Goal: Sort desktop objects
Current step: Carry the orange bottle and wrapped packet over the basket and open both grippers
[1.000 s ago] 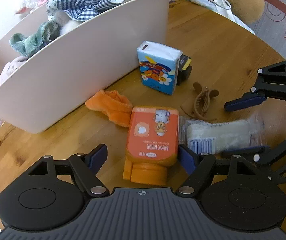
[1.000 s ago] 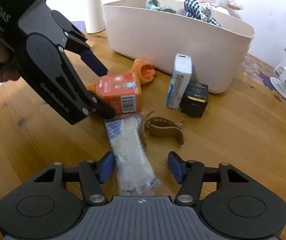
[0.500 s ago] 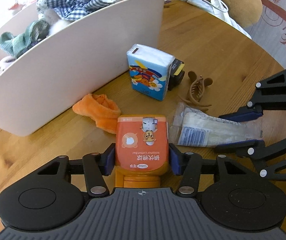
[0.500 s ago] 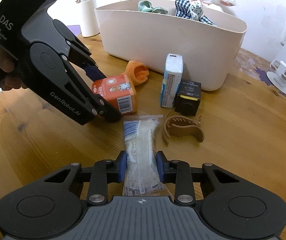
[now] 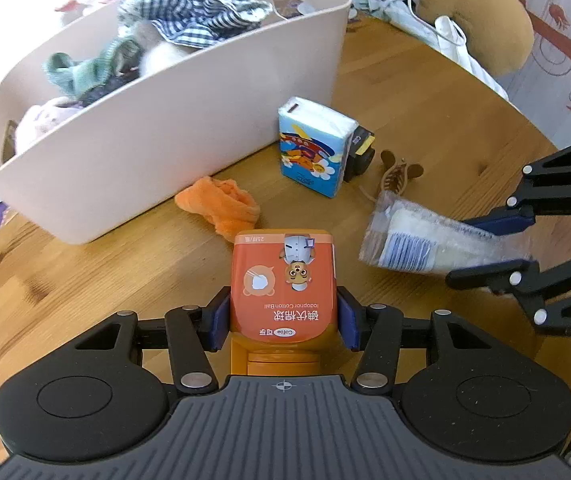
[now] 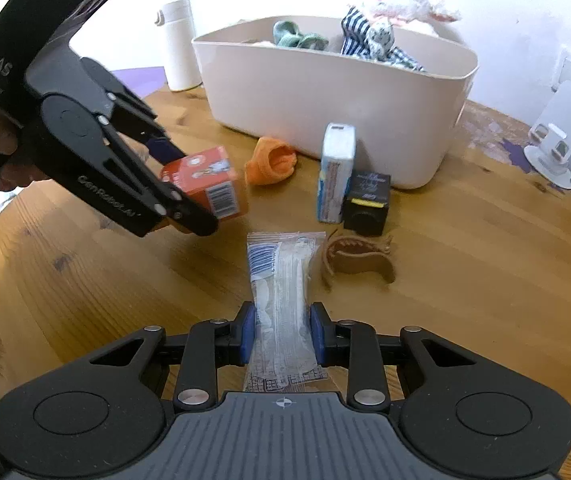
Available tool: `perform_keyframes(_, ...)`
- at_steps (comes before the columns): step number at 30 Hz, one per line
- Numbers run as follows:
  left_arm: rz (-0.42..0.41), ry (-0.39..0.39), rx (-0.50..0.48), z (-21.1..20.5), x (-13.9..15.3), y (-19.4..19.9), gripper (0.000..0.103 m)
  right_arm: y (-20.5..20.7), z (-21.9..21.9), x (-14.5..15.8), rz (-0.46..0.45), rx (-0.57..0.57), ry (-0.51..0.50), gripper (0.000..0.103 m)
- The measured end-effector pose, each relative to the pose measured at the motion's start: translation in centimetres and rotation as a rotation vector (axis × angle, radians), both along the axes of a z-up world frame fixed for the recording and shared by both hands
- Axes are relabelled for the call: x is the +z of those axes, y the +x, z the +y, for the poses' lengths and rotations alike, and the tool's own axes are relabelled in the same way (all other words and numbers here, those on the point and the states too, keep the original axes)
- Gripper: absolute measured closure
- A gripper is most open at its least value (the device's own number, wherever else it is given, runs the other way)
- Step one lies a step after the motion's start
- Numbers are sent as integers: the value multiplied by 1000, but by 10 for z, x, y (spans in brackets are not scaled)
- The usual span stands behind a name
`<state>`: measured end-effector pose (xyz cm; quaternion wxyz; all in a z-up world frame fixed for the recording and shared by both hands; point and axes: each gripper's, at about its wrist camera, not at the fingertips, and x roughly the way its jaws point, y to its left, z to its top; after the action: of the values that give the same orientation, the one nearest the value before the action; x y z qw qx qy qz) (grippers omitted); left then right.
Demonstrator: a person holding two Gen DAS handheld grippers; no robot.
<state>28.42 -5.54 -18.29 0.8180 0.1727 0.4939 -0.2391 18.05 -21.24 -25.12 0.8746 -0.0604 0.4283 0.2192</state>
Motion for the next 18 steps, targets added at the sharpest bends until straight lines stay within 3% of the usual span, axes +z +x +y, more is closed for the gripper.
perform_keyframes(18, -136, -29, 70, 33, 65, -40, 49, -15, -12, 68, -104, -39, 34, 76)
